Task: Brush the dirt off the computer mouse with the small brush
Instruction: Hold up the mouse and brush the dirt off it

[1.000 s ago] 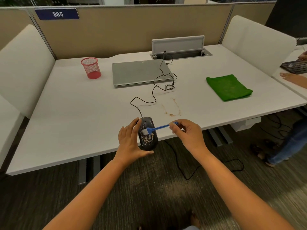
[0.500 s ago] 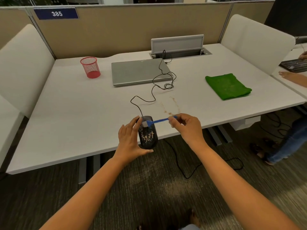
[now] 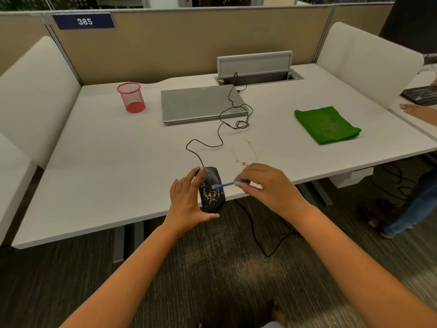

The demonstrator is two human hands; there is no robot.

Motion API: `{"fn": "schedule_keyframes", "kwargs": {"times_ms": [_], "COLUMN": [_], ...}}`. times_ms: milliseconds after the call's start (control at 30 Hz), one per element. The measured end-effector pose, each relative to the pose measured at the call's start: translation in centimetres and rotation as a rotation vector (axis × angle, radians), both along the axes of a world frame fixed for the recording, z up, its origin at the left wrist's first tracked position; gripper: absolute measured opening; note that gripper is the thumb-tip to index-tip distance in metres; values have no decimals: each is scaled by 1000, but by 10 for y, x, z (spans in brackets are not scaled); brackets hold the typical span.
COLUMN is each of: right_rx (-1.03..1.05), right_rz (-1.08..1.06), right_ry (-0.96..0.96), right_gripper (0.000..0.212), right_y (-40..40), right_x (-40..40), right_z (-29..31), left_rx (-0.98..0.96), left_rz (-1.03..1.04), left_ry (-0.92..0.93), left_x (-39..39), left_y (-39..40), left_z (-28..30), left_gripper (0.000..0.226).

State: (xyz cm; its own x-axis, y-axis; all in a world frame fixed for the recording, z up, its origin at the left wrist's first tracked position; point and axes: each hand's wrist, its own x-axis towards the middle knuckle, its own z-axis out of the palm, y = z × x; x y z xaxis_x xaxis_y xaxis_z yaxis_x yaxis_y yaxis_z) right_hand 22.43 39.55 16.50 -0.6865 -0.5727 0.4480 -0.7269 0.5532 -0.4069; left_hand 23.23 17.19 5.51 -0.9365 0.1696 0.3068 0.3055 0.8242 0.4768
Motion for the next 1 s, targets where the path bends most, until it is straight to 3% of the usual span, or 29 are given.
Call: {"fn": "schedule_keyframes", "kwargs": {"times_ms": [167,233,333,433,500,733,1000], "right_rx": [-169,-275,-484,-858,-940,-960,-927], "right_rz": [-87,-142,-288,-437,-502,-489,-459], "right_ry": [-65,-180,-493,-917,-1035,-1114,-1041], "right_gripper": [12,8,8,9,11,9,9], "right_y": [6,6,8,9,9,15,14], "right_x": [-2,-2,-3,-11,-14,-10,-4], "right_z": [-8,-14,-25,-34,-40,-49,-56], "left_rx": [25,43,60,71,72,106,133], "left_rz": [-5,-4,0,6,3,4,13], "left_ry": [-1,-1,4,14,23,27,27], "left_x": [0,0,0,-1,-2,-5,-6], "left_y": [0,0,-1,-1,0,0,4], "left_z": [-2,-3,-2,-1,-1,-1,1], "left_gripper": [122,122,121,120,120,119,116]}}
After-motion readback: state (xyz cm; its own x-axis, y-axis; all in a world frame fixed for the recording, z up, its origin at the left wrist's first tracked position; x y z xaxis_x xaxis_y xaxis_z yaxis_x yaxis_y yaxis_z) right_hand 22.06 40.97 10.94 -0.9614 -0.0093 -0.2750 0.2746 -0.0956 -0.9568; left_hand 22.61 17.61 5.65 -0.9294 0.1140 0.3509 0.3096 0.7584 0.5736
